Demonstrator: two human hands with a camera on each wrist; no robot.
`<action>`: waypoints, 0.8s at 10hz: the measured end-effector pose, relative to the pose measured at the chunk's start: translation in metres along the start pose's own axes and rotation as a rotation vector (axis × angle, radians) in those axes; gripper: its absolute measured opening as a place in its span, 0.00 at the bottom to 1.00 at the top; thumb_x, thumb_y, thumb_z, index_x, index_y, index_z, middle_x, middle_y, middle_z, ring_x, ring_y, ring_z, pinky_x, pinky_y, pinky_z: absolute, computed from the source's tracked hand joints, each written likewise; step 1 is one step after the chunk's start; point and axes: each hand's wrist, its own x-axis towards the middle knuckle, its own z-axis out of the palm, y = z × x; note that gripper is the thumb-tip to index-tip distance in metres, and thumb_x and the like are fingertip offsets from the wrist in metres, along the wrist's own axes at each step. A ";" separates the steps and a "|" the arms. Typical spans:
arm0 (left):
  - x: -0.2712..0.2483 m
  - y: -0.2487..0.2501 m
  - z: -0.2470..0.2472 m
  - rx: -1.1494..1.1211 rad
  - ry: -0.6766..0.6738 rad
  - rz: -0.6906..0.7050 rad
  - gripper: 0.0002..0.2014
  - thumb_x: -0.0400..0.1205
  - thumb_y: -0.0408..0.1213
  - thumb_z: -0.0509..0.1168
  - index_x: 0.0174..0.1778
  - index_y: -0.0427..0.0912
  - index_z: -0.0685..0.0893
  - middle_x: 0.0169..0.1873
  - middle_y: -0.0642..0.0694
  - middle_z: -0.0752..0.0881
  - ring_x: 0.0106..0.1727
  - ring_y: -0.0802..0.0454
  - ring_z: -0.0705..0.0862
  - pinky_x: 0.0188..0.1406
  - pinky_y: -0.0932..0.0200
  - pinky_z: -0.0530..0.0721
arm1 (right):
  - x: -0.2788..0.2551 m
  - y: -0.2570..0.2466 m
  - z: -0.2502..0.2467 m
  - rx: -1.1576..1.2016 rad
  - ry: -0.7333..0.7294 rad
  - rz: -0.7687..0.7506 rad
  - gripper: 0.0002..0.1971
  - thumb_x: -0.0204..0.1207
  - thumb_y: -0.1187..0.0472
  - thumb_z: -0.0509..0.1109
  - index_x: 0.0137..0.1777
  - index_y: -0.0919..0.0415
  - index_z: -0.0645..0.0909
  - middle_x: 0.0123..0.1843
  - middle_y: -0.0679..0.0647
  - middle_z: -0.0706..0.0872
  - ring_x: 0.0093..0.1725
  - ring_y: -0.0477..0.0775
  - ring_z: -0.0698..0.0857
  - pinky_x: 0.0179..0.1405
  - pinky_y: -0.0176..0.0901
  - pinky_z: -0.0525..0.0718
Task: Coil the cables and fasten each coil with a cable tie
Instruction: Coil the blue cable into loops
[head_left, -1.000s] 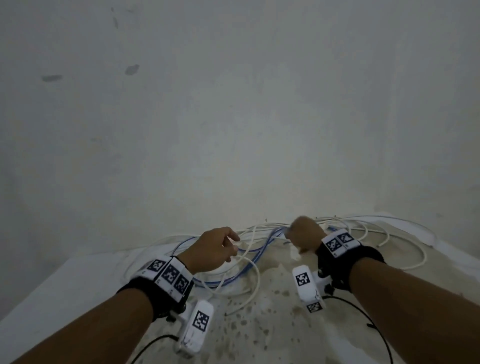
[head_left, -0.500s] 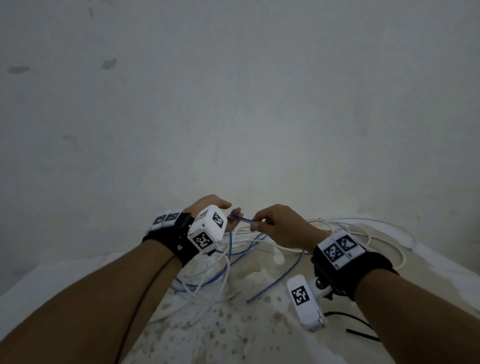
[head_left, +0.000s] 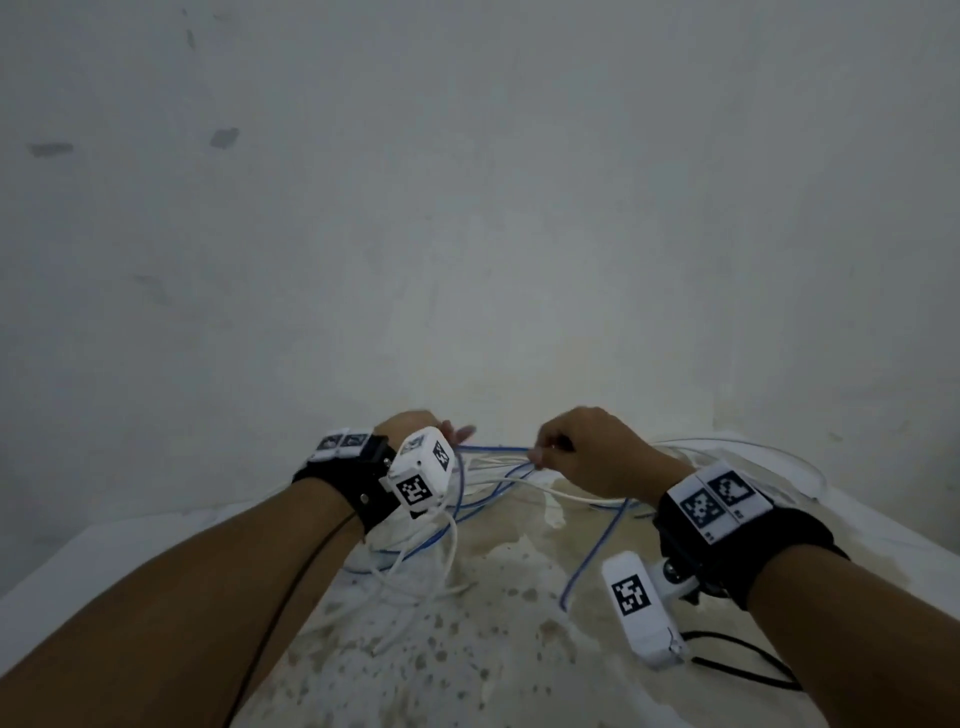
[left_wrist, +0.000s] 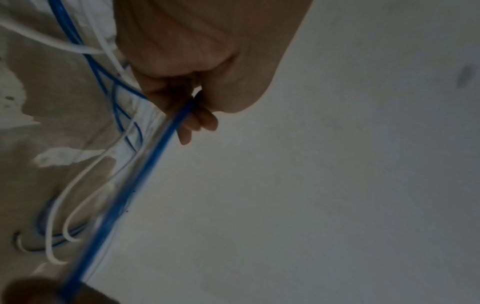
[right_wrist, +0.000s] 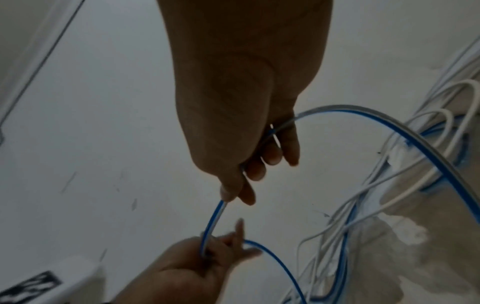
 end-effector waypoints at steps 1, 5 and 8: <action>-0.019 0.039 -0.001 -0.199 -0.081 -0.059 0.06 0.83 0.24 0.61 0.50 0.23 0.81 0.40 0.38 0.91 0.27 0.52 0.88 0.25 0.63 0.87 | 0.000 0.003 0.020 0.124 -0.055 0.077 0.15 0.80 0.45 0.70 0.53 0.57 0.84 0.28 0.41 0.75 0.23 0.38 0.76 0.28 0.34 0.68; -0.095 0.074 -0.016 0.129 -0.254 -0.014 0.09 0.88 0.33 0.54 0.49 0.38 0.79 0.27 0.52 0.72 0.17 0.61 0.61 0.16 0.71 0.59 | 0.054 -0.048 0.069 0.248 0.221 0.147 0.21 0.71 0.42 0.78 0.47 0.53 0.71 0.29 0.51 0.83 0.30 0.54 0.82 0.28 0.47 0.75; -0.089 0.076 -0.033 -0.090 -0.138 0.143 0.15 0.90 0.40 0.55 0.37 0.43 0.75 0.20 0.53 0.67 0.14 0.60 0.61 0.13 0.68 0.62 | 0.068 -0.038 0.049 0.202 0.362 0.352 0.25 0.73 0.36 0.73 0.55 0.53 0.70 0.34 0.53 0.84 0.32 0.54 0.84 0.26 0.43 0.75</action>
